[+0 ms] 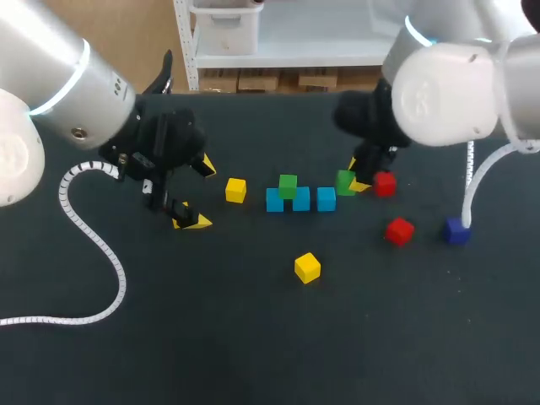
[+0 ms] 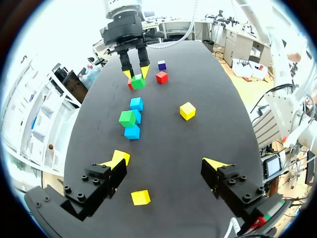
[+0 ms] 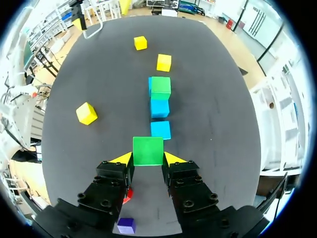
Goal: Place the blue cubes, place green cubes on the blue cubes, place the yellow cubes on the green cubes, then place the red cubes on the yellow cubes, and place purple cube on the red cubes.
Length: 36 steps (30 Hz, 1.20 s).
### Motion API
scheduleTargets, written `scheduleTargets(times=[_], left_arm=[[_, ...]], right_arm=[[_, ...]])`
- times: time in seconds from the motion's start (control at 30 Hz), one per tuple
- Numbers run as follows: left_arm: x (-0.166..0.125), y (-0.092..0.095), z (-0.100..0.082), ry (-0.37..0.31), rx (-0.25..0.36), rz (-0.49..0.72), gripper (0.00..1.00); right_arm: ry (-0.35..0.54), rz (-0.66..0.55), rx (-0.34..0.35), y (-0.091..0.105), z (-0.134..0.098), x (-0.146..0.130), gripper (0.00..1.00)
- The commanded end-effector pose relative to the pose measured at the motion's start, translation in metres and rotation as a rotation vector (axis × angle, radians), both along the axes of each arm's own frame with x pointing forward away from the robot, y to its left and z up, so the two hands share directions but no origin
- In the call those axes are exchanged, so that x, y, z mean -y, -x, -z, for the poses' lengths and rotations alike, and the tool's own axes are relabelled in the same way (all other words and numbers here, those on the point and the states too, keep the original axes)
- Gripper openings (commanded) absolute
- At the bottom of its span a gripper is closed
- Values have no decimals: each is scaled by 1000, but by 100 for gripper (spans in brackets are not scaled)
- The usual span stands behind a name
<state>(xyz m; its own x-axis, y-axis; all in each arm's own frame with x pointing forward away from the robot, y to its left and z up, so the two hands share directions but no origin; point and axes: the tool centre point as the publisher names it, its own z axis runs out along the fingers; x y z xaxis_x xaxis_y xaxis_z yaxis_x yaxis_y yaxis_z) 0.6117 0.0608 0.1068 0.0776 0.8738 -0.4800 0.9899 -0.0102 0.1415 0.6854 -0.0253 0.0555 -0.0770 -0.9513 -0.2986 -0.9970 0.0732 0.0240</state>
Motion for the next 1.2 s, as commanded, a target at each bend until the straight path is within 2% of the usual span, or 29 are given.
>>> scheduleTargets(times=[0.03,0.23,0.73,1.2], left_arm=[[0,-1,0,0,0,1,100],[0,-1,0,0,0,1,100],[0,-1,0,0,0,1,100],[0,-1,0,0,0,1,100]], right_arm=[[17,4,2,-3,2,-9,0],[74,-1,19,-10,-1,-17,0],[95,-24,44,-21,10,-44,0],[140,-18,50,-21,16,-45,0]])
